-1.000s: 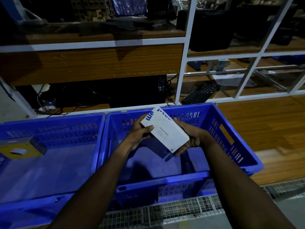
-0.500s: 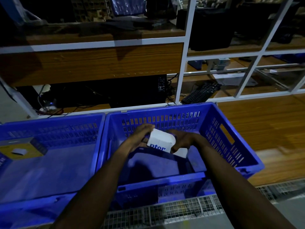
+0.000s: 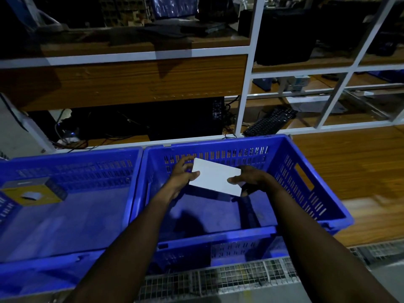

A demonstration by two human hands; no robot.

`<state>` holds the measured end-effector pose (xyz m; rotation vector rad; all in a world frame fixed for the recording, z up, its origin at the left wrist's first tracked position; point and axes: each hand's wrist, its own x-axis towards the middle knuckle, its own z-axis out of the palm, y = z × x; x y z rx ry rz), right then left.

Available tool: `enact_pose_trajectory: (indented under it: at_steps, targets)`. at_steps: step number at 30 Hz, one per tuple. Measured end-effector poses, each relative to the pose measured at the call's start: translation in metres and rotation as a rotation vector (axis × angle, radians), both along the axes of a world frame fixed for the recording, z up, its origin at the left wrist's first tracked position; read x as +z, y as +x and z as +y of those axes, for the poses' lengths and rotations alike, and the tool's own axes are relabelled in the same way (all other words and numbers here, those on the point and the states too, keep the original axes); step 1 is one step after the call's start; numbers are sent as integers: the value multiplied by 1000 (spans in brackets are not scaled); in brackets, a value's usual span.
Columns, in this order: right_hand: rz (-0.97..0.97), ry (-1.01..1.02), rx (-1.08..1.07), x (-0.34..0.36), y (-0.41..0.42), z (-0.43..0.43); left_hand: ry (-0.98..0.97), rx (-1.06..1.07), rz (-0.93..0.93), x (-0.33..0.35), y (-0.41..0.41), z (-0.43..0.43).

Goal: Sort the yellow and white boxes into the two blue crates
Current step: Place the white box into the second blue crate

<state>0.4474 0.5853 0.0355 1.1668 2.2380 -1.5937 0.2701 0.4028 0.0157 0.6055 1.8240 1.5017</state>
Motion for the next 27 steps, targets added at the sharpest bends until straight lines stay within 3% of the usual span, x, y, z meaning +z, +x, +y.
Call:
enact_pose_trajectory:
  at_steps: [7,13,17,21,27]
  targets:
    - [4,122,-12,-11,-17,-6,-288,29,394,-22,-10,-4]
    - [-10,244,-110,-26,-33,0,-445,-190,468,-29,-10,-4]
    - [61,151,-191,-47,-30,15,-476,-207,496,-32,-15,-5]
    - [173,-79,-267,-39,-30,11,-485,-192,484,-35,-15,-3]
    - [182,-153,-238,-36,-33,10,-449,-147,556,-41,-14,-2]
